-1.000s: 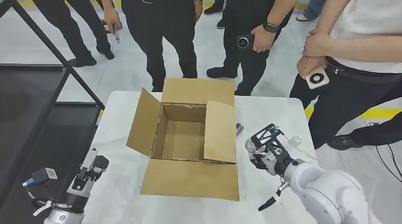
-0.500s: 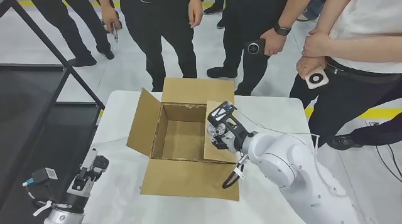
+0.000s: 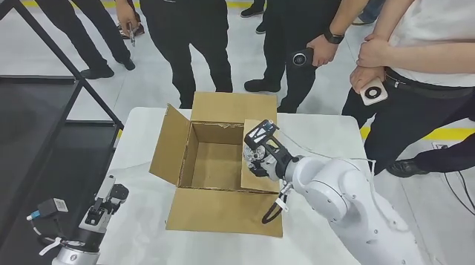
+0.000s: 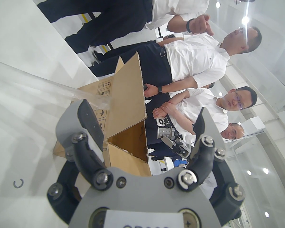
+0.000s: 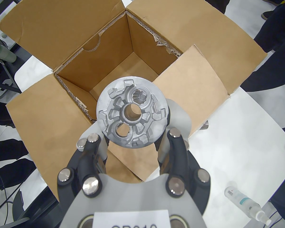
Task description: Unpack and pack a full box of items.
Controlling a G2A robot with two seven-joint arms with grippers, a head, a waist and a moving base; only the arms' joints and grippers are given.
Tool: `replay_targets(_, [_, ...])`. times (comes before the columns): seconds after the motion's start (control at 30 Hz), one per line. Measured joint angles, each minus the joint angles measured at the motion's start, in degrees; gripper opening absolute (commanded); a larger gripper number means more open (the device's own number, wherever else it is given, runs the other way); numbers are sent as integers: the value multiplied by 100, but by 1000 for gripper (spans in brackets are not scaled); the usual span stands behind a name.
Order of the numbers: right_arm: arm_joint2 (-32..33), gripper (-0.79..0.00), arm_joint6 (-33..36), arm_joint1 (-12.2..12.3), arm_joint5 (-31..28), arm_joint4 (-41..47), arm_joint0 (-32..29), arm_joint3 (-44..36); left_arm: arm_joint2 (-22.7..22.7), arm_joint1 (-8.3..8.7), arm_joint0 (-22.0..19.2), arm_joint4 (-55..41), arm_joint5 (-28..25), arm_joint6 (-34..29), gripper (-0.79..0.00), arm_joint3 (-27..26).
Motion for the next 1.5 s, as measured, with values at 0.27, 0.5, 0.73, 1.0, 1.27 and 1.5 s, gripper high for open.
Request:
replay_targets(0.27, [1,-785,-13,0,-1,0,-9,4,0,0,0,0,0,0,0,0])
replay_targets(0.5, [-436,-785,-304,-150,-552,144,513,567,-17,-8,26,23,60,42,0,2])
replay_targets(0.73, [-1339,-785,-372,-564,-712,467,1733,1822,-89,-24,128,-43,-9,116,0,20])
replay_targets(1.0, [-2370,-785,-824,-1225,-911,819,2764,3523,-168,-41,254,-129,-126,132,0,12])
replay_targets(1.27, [-3154,-785,-1272,-1998,-1200,1164,3289,5144,-142,-53,370,-58,-291,10,0,-22])
replay_targets(1.5, [-3563,-785,-1728,-2731,-1295,1348,3469,6554,-135,-62,458,-15,-414,-67,0,-54])
